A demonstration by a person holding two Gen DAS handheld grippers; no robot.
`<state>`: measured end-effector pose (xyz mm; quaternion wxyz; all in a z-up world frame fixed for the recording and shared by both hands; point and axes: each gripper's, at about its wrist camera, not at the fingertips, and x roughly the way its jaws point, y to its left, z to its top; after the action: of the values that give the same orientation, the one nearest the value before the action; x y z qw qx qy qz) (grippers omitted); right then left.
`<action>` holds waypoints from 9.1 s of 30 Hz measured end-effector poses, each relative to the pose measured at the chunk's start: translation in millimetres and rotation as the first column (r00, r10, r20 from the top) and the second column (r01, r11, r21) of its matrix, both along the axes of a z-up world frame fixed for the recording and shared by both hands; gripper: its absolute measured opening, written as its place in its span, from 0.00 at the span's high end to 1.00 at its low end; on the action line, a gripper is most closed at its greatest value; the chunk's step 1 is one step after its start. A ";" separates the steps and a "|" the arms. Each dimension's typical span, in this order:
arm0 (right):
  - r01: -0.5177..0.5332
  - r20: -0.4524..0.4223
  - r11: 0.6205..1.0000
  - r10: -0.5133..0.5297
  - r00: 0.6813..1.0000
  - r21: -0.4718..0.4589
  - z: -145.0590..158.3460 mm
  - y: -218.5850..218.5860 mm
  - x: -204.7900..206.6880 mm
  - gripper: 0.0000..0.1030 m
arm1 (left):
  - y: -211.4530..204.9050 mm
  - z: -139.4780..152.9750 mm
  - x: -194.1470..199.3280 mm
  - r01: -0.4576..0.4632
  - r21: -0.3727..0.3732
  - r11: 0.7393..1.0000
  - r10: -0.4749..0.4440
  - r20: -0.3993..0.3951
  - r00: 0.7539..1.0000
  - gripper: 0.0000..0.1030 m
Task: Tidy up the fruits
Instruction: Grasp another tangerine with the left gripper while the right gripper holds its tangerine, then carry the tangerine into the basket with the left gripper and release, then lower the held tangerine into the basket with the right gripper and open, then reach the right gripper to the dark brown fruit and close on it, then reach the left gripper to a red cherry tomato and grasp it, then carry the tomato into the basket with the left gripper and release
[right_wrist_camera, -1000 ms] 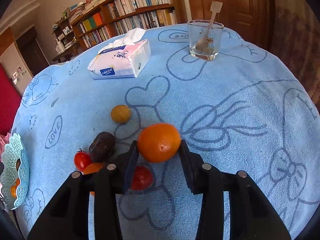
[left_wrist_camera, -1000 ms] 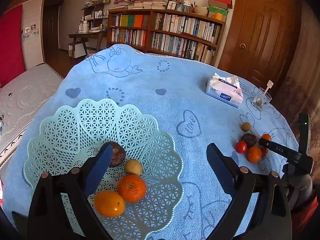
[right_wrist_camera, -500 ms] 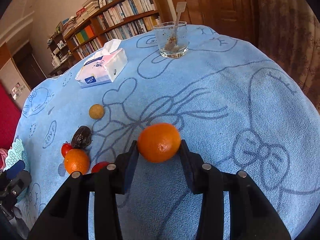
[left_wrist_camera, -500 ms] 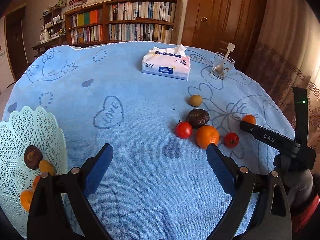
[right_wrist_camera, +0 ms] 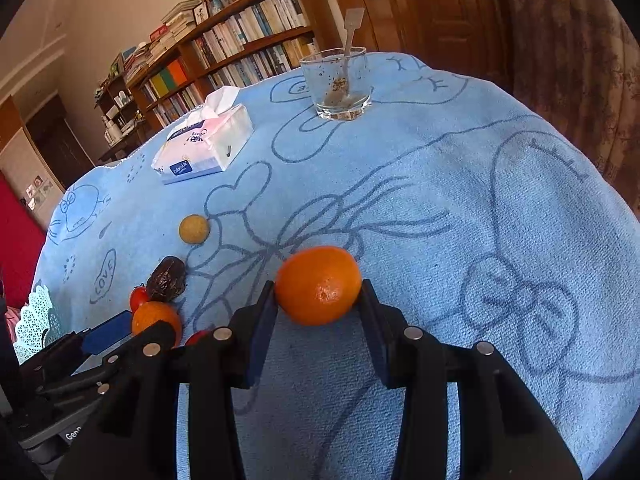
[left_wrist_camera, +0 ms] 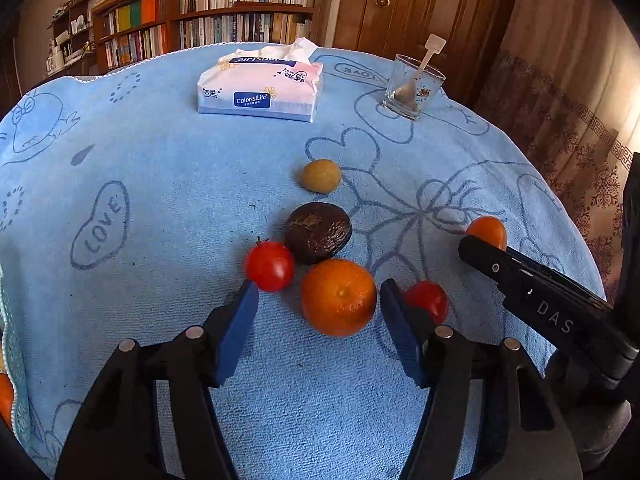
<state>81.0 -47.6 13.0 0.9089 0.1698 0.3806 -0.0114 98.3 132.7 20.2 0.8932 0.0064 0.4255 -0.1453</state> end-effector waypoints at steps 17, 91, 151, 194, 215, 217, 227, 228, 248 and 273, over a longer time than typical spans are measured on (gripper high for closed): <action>0.004 0.003 1.000 -0.004 1.000 -0.003 0.0 -1.4 2.3 0.60 | 4.0 -1.9 -14.6 0.004 -0.040 0.999 -0.004 -0.003 1.000 0.62; -0.469 0.101 0.883 0.465 0.880 0.021 63.5 187.7 -75.5 0.59 | 302.6 96.4 -136.1 -0.528 -0.149 0.836 0.548 0.254 0.797 0.08; -0.089 -0.008 0.993 0.090 0.996 0.073 39.3 87.8 1.9 0.50 | 283.8 57.4 -111.8 -0.457 -0.137 0.879 0.474 0.144 0.869 0.04; -0.027 -0.043 0.998 0.029 0.999 0.056 24.2 46.3 34.2 0.58 | 222.4 59.8 -99.5 -0.347 -0.091 0.933 0.358 0.154 0.921 0.04; -0.004 -0.040 0.994 0.000 0.999 -0.105 -2.2 2.7 8.4 0.57 | 70.0 42.5 -36.4 -0.104 0.079 0.991 0.088 0.185 0.979 0.04; -0.003 -0.036 0.995 0.000 0.999 -0.099 -2.1 2.0 6.6 0.58 | 59.6 38.9 -28.5 -0.089 0.089 0.992 0.072 0.178 0.981 0.06; -0.004 -0.038 0.994 0.000 0.999 -0.106 -2.1 4.3 6.0 0.57 | 27.7 15.6 1.6 -0.011 0.063 0.998 0.006 0.079 0.997 0.35; -0.003 -0.038 0.994 -0.001 0.999 -0.107 -1.9 4.8 6.5 0.57 | 24.3 13.7 3.6 -0.005 0.068 0.998 0.000 0.076 0.997 0.36; 0.000 -0.027 0.995 -0.002 1.000 -0.098 -0.7 3.4 5.2 0.58 | 25.0 -3.7 13.1 -0.029 0.031 0.999 0.027 0.062 0.998 0.73; 0.001 0.079 0.999 0.002 0.997 -0.036 25.6 2.6 -16.3 0.59 | 99.2 53.3 -59.4 -0.247 0.021 0.969 0.236 0.220 0.946 0.73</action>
<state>64.7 -45.0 38.6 0.9262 0.1538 0.3440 -0.0112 38.9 231.9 73.4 0.9446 -0.0086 0.3272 -0.0229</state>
